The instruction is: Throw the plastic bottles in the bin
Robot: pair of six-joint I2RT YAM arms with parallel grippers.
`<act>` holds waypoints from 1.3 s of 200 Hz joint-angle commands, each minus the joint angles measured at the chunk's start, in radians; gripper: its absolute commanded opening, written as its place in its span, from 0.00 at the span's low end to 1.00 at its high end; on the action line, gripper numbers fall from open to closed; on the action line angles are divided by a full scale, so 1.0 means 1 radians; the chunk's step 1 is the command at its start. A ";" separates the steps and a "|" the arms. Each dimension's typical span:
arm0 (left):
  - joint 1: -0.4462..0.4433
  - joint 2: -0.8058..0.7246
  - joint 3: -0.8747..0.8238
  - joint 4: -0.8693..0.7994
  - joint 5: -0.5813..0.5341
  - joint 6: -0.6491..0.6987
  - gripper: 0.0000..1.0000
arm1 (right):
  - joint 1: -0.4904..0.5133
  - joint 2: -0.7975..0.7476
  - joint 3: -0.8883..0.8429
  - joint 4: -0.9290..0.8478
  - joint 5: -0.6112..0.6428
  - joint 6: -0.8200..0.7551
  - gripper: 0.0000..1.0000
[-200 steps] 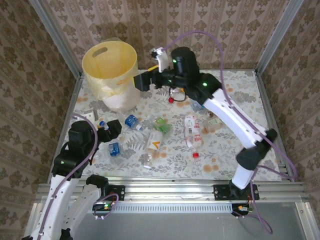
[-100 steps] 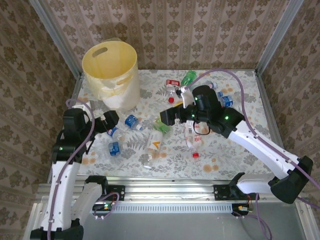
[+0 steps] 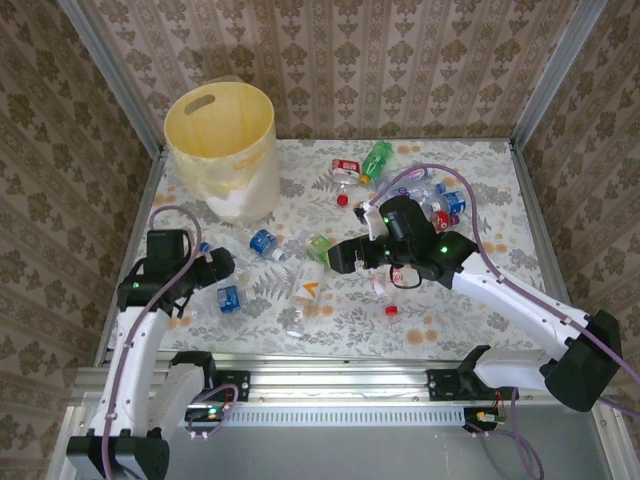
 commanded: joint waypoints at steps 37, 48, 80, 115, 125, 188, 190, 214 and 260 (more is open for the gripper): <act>0.008 0.152 -0.032 0.227 0.086 -0.092 0.97 | -0.002 -0.061 -0.046 -0.046 0.009 -0.015 1.00; 0.008 0.202 -0.033 0.254 0.079 -0.096 0.97 | -0.002 -0.068 -0.047 -0.068 0.019 -0.026 1.00; 0.017 0.302 -0.065 0.326 0.007 -0.148 0.97 | -0.002 -0.110 -0.088 -0.082 0.017 -0.036 1.00; 0.021 0.403 -0.076 0.412 0.013 -0.192 0.96 | -0.002 -0.146 -0.153 -0.081 0.023 -0.032 1.00; 0.019 0.429 -0.086 0.441 0.005 -0.202 0.94 | -0.001 -0.151 -0.162 -0.084 0.021 -0.032 1.00; 0.013 0.597 -0.117 0.561 0.007 -0.226 0.90 | -0.001 -0.172 -0.202 -0.091 0.032 -0.037 1.00; 0.014 0.602 -0.119 0.563 0.007 -0.227 0.89 | -0.001 -0.173 -0.204 -0.091 0.033 -0.036 1.00; 0.014 0.658 -0.123 0.591 0.011 -0.224 0.80 | 0.000 -0.177 -0.214 -0.098 0.034 -0.038 1.00; 0.009 0.617 -0.125 0.617 0.032 -0.220 0.58 | -0.001 -0.197 -0.204 -0.111 0.061 -0.046 1.00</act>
